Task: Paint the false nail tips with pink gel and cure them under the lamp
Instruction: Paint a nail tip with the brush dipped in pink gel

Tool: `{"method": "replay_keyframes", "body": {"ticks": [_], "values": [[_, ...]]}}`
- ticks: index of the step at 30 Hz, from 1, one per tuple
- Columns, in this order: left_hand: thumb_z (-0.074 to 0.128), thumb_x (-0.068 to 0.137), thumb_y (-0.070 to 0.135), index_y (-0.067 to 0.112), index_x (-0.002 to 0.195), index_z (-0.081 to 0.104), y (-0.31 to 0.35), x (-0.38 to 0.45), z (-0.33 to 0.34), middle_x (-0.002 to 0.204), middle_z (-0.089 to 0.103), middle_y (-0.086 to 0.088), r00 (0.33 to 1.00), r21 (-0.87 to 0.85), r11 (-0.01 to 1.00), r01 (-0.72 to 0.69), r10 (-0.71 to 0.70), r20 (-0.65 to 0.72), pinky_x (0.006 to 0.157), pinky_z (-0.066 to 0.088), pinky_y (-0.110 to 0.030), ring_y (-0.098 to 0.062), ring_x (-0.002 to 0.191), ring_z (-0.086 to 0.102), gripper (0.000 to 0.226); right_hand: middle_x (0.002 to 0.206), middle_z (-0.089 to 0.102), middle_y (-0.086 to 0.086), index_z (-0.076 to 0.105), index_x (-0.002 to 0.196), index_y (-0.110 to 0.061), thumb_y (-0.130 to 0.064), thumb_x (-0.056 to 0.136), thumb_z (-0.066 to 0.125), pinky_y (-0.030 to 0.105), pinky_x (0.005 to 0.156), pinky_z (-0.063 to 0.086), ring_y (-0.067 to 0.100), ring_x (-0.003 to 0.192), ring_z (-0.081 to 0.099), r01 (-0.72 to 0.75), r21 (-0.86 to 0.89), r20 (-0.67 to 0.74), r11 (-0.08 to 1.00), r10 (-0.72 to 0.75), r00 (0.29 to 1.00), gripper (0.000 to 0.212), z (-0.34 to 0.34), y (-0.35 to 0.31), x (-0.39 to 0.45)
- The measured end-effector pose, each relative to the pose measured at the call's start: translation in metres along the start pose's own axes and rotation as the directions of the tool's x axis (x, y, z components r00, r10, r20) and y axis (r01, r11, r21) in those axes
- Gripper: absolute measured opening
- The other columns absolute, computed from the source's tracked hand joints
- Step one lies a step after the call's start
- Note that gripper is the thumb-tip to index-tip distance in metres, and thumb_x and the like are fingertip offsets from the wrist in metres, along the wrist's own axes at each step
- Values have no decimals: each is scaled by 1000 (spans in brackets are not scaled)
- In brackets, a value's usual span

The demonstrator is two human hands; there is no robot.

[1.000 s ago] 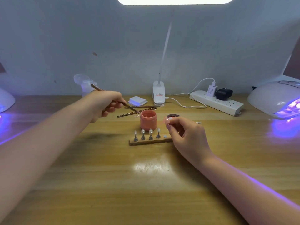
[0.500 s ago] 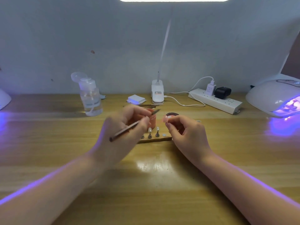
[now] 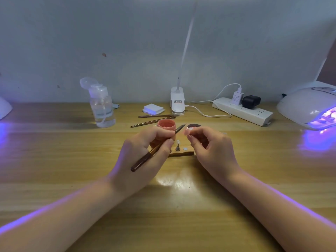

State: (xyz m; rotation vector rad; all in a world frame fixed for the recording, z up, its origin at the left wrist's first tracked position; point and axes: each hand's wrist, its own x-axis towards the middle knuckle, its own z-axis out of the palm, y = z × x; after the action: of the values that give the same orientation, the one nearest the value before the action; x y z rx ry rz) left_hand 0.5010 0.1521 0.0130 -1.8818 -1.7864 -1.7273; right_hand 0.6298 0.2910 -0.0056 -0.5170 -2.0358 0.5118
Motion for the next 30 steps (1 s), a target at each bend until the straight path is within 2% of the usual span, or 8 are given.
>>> {"method": "replay_keyframes", "body": {"ticks": [2, 5, 10, 16, 19, 22, 26, 30], "values": [[67, 90, 12, 13, 101, 71, -2, -1, 2, 92, 71, 8, 999, 8, 1000, 12, -13, 40, 73, 50, -18, -3, 88, 66, 12, 83, 70, 1, 73, 95, -5, -6, 87, 68, 35, 69, 53, 13, 72, 64, -1, 1, -1, 1000, 1, 1000, 10, 0, 0, 0], [63, 87, 19, 18, 92, 70, -2, -5, 1, 79, 69, 9, 999, -17, 1000, 7, -6, 51, 66, 50, -28, -10, 74, 62, 8, 84, 71, 2, 72, 93, -4, -5, 85, 69, 37, 69, 54, 15, 73, 65, 5, 14, -16, 1000, -4, 1000, 9, 1, 0, -1], [64, 88, 19, 20, 97, 70, 0, -2, 5, 88, 69, 15, 1000, 38, 999, -6, 7, -14, 73, 42, -10, 2, 85, 61, 11, 85, 71, 5, 72, 93, -3, -5, 86, 69, 40, 69, 54, 17, 73, 65, 8, 36, -14, 999, -8, 1000, 8, 1, 0, -1], [56, 82, 29, 22, 87, 67, -2, -6, 5, 79, 65, 9, 1000, 49, 999, -7, 7, -10, 68, 40, -18, -6, 78, 56, 13, 83, 70, 3, 72, 95, -4, -4, 86, 68, 34, 68, 54, 15, 72, 64, 11, 26, 2, 1000, -11, 1000, 10, 1, 1, -1], [57, 86, 30, 29, 93, 66, 1, -4, 5, 89, 67, 12, 999, 41, 999, 17, -15, -51, 73, 41, -14, -5, 87, 60, 11, 76, 67, -2, 72, 94, -5, -5, 87, 68, 25, 63, 50, 9, 66, 60, -1, 35, -16, 999, 2, 1000, 8, 1, 1, -1], [63, 87, 23, 30, 98, 67, 2, -3, 5, 95, 70, 13, 999, 72, 997, 25, -24, -24, 77, 38, -10, -3, 95, 61, 14, 77, 68, -1, 72, 94, -5, -6, 87, 68, 30, 64, 52, 11, 67, 61, 2, 41, -14, 999, -1, 1000, 8, 0, 2, 0], [58, 81, 32, 24, 86, 68, 3, -7, 2, 82, 69, 4, 1000, 12, 1000, 18, -18, -12, 71, 41, -22, -13, 84, 60, 14, 78, 70, -1, 72, 94, -6, -11, 87, 68, 34, 66, 52, 12, 68, 63, -39, 76, -35, 996, 41, 999, 9, -1, 1, 0], [55, 83, 39, 27, 92, 67, 15, -4, -2, 83, 71, 15, 994, -67, 996, 60, -66, -83, 72, 46, -30, -9, 84, 63, 20, 81, 72, 2, 72, 97, -9, -14, 90, 66, 42, 69, 53, 19, 74, 66, -66, 158, -41, 985, 74, 996, 10, -3, -2, 2]]}}
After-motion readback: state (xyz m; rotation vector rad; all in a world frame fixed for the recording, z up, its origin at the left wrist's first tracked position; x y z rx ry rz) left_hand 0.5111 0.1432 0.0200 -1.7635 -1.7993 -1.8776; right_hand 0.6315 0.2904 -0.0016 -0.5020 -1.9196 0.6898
